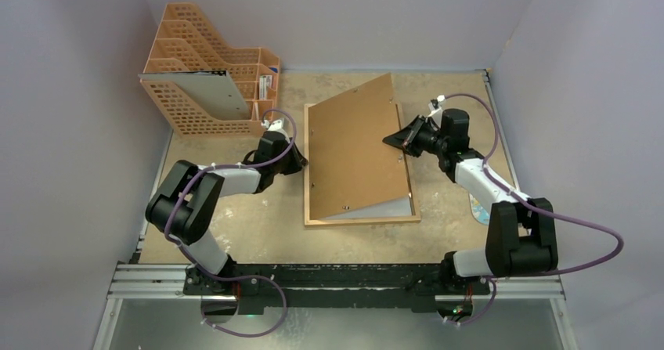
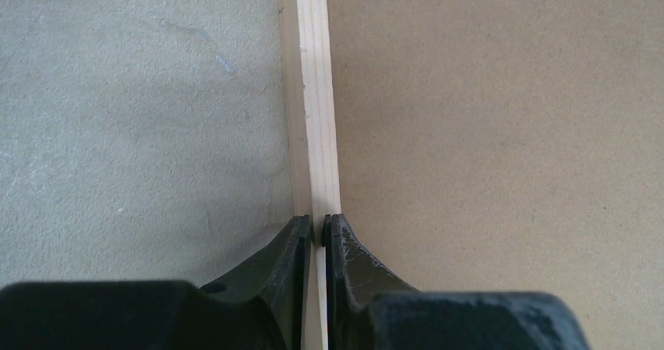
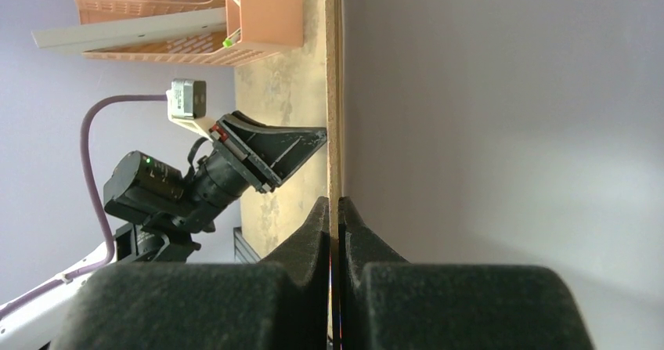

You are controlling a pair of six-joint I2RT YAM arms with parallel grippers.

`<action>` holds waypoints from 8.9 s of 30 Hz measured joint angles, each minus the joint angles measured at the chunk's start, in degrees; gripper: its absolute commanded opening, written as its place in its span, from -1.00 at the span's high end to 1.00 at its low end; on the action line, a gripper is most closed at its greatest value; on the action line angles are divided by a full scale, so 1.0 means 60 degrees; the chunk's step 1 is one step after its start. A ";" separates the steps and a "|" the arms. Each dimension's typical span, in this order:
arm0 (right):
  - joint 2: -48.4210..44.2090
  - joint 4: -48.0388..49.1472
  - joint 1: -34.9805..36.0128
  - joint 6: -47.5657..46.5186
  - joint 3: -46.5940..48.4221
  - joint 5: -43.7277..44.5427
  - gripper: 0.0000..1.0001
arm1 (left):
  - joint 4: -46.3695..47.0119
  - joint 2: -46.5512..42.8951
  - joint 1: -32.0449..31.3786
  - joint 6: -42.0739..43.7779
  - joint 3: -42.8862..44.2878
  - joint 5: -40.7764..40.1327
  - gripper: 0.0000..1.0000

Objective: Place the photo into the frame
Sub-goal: Turn over the photo frame item on the photo frame, then move the photo frame to the center of the board, then install the photo frame at the center of the board.

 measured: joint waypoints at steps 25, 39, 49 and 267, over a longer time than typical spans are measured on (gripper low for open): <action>0.0189 -0.0696 -0.0091 -0.0441 0.0317 -0.0025 1.00 | 0.0084 0.0036 0.0000 0.0000 0.0004 -0.0069 0.86; 0.0747 -0.0860 -0.0127 -0.1359 0.0492 0.0251 -0.31 | 0.0098 0.0022 0.0000 0.0004 0.0004 -0.0022 0.91; 0.0528 -0.1381 -0.0106 -0.2299 0.0495 0.1679 -0.54 | 0.0004 -0.0058 0.0000 0.0011 0.0004 -0.0029 0.90; 0.4426 0.5978 0.7708 0.4098 -0.1457 0.5869 0.51 | -0.0404 -0.3967 -0.0219 -0.0754 -0.3872 0.2667 0.93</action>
